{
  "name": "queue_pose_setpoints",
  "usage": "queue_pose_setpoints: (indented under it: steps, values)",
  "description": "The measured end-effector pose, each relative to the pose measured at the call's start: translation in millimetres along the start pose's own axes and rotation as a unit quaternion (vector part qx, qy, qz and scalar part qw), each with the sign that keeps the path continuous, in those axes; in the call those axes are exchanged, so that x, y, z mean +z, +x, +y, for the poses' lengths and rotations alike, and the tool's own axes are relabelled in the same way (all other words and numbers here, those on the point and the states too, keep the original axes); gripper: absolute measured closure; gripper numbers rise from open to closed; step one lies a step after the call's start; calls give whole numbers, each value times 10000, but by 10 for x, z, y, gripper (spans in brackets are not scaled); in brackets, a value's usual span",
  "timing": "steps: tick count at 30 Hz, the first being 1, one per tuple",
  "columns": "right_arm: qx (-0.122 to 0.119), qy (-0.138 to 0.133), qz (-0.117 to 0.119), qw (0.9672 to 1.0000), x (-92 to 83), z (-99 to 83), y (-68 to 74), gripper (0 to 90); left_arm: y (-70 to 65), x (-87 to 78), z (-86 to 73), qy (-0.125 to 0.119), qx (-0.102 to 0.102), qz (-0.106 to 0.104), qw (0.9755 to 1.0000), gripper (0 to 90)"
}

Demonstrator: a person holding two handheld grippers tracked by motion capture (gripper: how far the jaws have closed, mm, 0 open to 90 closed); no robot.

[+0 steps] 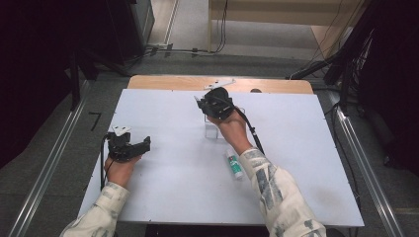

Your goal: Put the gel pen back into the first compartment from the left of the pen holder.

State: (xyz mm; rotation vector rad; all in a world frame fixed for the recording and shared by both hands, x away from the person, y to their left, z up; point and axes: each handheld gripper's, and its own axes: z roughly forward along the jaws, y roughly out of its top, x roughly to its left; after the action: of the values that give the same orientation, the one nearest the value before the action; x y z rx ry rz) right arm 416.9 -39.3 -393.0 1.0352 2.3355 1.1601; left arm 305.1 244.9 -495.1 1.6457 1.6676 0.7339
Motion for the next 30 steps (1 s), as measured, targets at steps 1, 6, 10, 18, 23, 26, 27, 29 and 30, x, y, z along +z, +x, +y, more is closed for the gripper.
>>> queue_pose_setpoints:
  steps: [1,6,10,18,23,26,27,29,30]
  values:
    - [-7,-12,-3,10000,2,14,-11,788,-2,0,0,-1,-2,-4,10000,169]
    - [21,-47,-36,10000,9,86,-31,788,2,1,1,-5,-8,-7,10000,170]
    - [-9,-36,-80,10000,32,141,-43,788,4,0,1,-10,-11,-10,10000,169]
    - [-2,-61,-130,9999,87,220,-69,788,8,3,1,-6,-8,-24,10000,170]
    - [-4,-79,-152,9999,117,260,-80,788,10,0,2,-8,-6,-28,10000,170]
    - [28,-112,-150,9998,130,290,-94,788,10,1,2,-7,-7,-30,10000,170]
    - [47,-114,-145,9998,133,300,-96,788,11,1,2,-6,-6,-31,10000,170]
    - [45,-114,-161,9998,142,314,-98,788,13,-2,2,0,-2,-25,10000,170]
    - [56,-123,-159,9998,147,319,-102,788,14,0,2,-4,-6,-21,10000,170]
